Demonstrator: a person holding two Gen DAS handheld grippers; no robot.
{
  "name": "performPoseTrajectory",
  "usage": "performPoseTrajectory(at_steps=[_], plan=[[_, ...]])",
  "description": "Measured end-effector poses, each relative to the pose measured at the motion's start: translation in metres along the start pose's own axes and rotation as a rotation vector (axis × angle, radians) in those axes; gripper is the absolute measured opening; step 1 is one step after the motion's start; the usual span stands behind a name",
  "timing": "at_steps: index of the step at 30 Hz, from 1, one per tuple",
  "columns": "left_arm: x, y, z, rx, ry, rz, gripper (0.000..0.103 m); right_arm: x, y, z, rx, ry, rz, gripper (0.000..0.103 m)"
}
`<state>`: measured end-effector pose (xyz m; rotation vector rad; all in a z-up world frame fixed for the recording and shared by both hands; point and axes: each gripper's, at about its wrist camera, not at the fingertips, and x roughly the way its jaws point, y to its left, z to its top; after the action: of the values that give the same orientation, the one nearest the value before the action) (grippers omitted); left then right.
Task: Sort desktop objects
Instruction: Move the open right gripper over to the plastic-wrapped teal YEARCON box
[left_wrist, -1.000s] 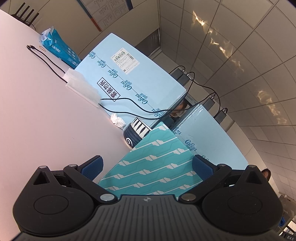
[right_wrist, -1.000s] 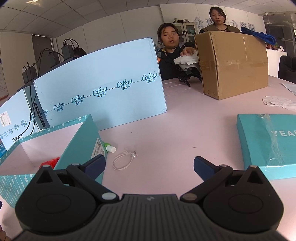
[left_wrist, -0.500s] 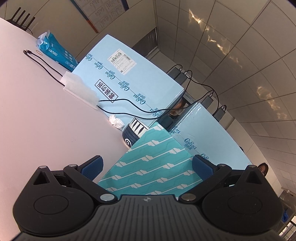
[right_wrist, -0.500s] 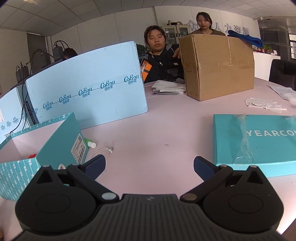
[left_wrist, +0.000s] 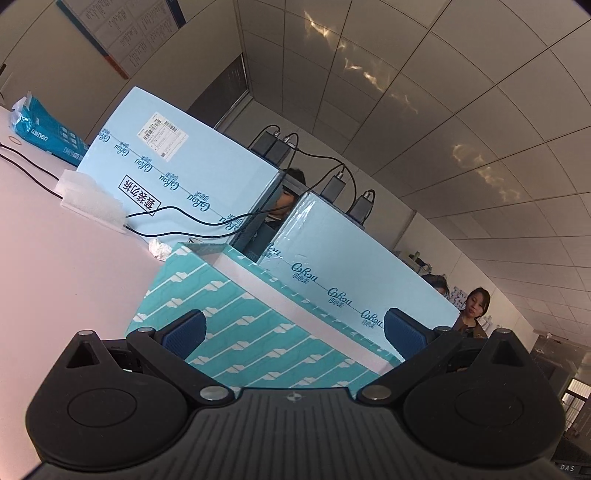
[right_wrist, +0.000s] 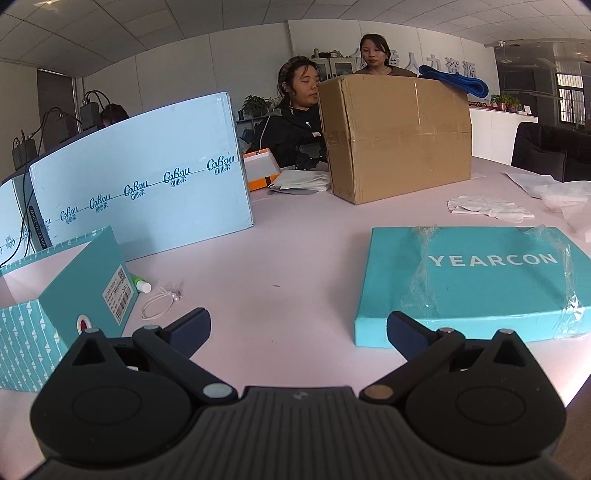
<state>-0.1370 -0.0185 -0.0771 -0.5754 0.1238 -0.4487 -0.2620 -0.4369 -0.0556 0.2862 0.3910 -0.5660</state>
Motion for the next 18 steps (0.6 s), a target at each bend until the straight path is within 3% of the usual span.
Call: performPoseTrajectory(at_steps=[7, 18], plan=[[0.0, -0.047, -0.014, 0.093, 0.066, -0.121, 0.103, -0.009, -0.017, -0.007, 0.007, -0.005, -0.028, 0.103], [0.006, -0.143, -0.071, 0.337, 0.258, -0.292, 0.103, -0.015, -0.051, -0.019, 0.045, -0.031, -0.081, 0.103]])
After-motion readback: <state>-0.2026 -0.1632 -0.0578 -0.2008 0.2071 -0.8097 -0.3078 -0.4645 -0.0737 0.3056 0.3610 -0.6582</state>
